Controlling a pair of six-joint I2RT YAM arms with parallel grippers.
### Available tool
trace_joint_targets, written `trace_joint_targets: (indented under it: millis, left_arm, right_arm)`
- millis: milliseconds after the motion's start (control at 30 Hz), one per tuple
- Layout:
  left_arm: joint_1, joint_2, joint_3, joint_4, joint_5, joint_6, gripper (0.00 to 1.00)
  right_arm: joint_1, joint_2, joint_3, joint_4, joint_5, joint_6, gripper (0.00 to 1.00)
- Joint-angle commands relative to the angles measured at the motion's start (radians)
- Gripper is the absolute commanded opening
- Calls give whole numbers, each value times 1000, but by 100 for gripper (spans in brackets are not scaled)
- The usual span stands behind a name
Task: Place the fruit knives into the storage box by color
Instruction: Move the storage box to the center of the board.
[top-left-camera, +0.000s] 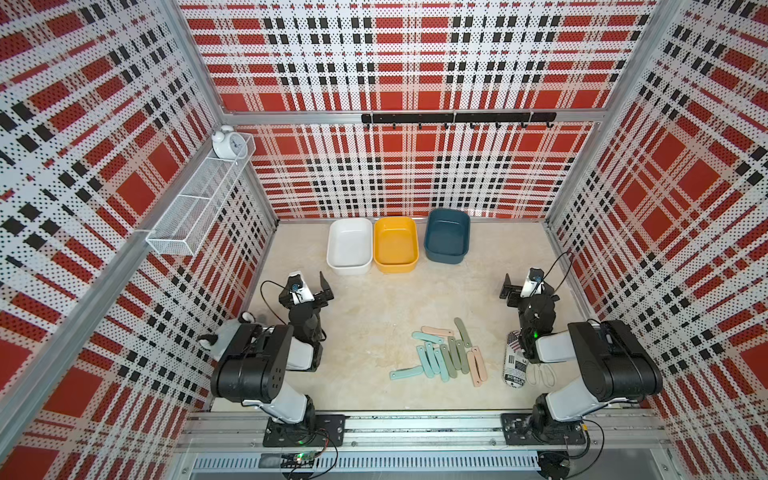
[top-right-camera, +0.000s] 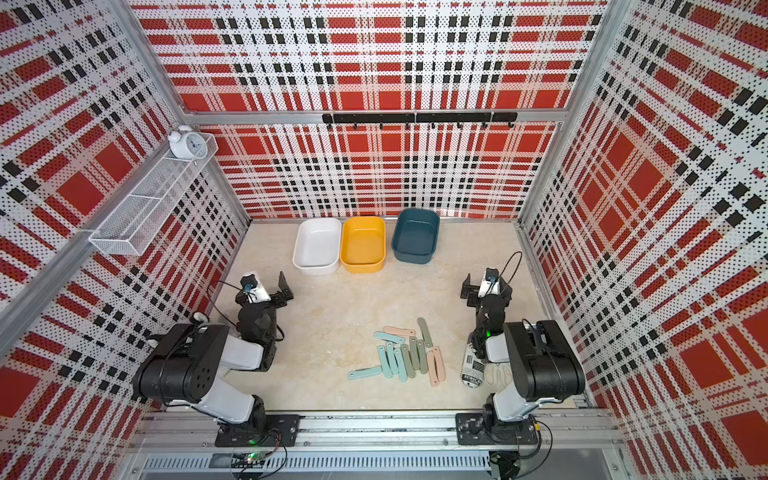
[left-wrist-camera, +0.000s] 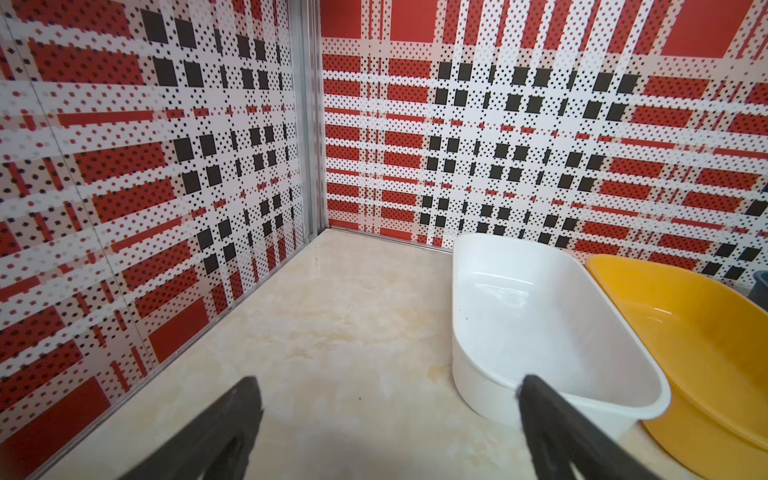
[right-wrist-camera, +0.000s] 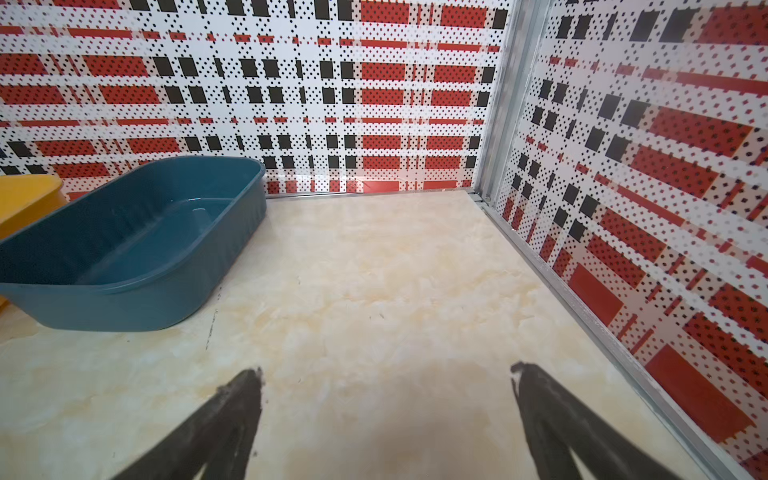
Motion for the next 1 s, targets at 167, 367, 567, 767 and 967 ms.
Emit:
trace_joint_targets:
  millis: [167, 367, 567, 767, 967]
  left_arm:
    - [5, -1, -4, 12, 1, -1, 98]
    - [3, -1, -4, 15, -1, -1, 98]
    - [1, -4, -8, 17, -2, -1, 99]
    - [-187, -144, 124, -277, -225, 174, 98]
    - [-330, 45, 768, -898, -319, 33, 98]
  right_arm:
    - [0, 9, 2, 7, -5, 4, 100]
    - [0, 9, 2, 5, -6, 5, 100]
    - [1, 5, -8, 26, -2, -2, 100]
    - [148, -232, 138, -445, 179, -35, 100]
    - [227, -100, 525, -867, 52, 257, 100]
